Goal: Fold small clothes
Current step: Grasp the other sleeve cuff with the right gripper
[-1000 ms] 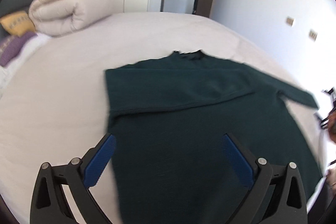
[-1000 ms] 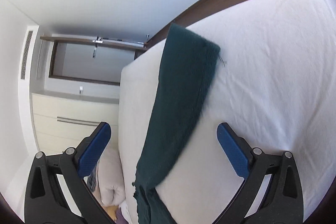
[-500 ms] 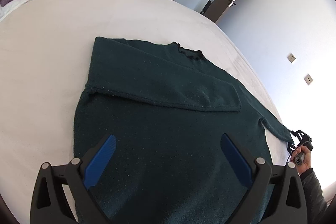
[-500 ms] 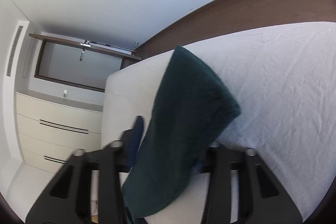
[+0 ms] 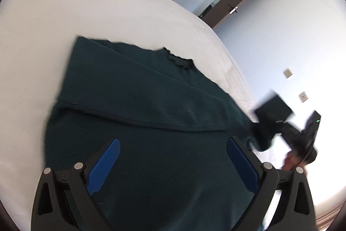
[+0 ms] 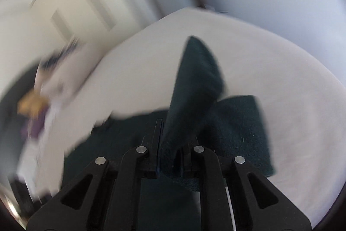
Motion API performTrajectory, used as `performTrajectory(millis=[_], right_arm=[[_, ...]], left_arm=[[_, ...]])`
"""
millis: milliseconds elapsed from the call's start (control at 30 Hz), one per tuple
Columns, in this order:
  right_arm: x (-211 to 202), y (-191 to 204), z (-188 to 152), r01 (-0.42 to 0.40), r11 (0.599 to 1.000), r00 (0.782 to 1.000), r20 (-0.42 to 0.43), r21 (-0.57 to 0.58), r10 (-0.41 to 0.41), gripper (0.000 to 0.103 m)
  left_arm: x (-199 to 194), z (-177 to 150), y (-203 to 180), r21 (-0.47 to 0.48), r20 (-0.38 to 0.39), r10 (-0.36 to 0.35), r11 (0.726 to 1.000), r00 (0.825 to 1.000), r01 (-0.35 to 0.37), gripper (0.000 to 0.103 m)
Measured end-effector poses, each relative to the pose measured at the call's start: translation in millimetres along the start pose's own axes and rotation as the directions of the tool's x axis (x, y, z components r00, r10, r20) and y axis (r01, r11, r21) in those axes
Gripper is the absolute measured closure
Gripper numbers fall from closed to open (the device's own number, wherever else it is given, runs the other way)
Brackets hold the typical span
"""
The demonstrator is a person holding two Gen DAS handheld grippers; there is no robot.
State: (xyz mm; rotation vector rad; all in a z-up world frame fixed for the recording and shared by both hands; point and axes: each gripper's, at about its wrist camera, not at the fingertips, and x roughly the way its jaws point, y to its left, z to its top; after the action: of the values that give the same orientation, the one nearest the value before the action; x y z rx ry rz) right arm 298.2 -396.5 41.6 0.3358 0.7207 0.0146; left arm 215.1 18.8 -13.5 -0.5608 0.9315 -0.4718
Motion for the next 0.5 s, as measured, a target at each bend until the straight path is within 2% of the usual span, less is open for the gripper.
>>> performTrajectory(millis=[100,167,200,300,400,433,500], right_arm=[[57,103,-46,-0.025,0.982,0.994,-0.108,-0.189,0.004,0.092],[87,157,-84,-0.023,0.972,0.99,-0.137,-0.232,-0.01,0.092],[93,170,-100,-0.029,0.972,0.989,-0.15,-0.235,-0.007,0.092],[115,179,-114,-0.04,0.979,0.985,-0.174,-0.199,0.005,0.092],[100,134,-130,-0.051,0.983,0.986,-0.167,-0.178,0.021,0.092],[120,137,-113,-0.048,0.982,0.986,-0.166,-0.182,0.018,0.092],[122,145,-130,-0.051,0.98,0.986,-0.167,-0.19,0.019,0.092]], left_arm=[[22,2,8,-0.122,-0.065,-0.091,0.989,0.994,0.083,0.002],[38,2,11,-0.189,-0.111,-0.135,0.976,0.985,0.113,0.002],[44,2,11,-0.202,-0.122,-0.147,0.972,0.981,0.121,0.002],[67,1,9,-0.245,-0.156,-0.196,0.957,0.968,0.154,0.001],[88,0,7,-0.316,-0.18,-0.245,0.931,0.953,0.18,0.001],[92,2,4,-0.321,-0.178,-0.259,0.927,0.949,0.192,0.0],[100,6,-3,-0.329,-0.179,-0.278,0.921,0.944,0.208,0.0]])
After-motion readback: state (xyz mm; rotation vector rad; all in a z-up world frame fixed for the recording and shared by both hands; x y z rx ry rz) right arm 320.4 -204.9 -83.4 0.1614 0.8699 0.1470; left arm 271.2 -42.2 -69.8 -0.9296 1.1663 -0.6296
